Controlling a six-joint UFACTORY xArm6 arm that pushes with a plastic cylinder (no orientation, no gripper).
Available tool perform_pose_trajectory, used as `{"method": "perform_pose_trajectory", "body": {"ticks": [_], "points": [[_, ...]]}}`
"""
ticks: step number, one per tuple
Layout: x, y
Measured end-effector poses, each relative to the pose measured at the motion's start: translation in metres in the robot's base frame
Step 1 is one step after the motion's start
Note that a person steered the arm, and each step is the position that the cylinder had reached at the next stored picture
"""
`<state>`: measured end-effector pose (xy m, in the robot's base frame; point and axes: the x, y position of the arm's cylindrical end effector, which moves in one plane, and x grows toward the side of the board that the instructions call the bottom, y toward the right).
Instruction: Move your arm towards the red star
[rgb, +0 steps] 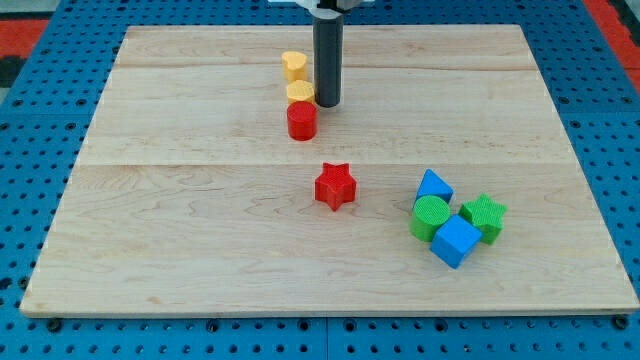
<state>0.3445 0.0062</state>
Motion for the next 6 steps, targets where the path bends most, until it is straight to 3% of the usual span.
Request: {"method": "perform_pose_trajectory", "body": {"ticks": [3,5,6], "points": [[0.036,0.016],[0.1,0.105],[0.127,0.071]]}}
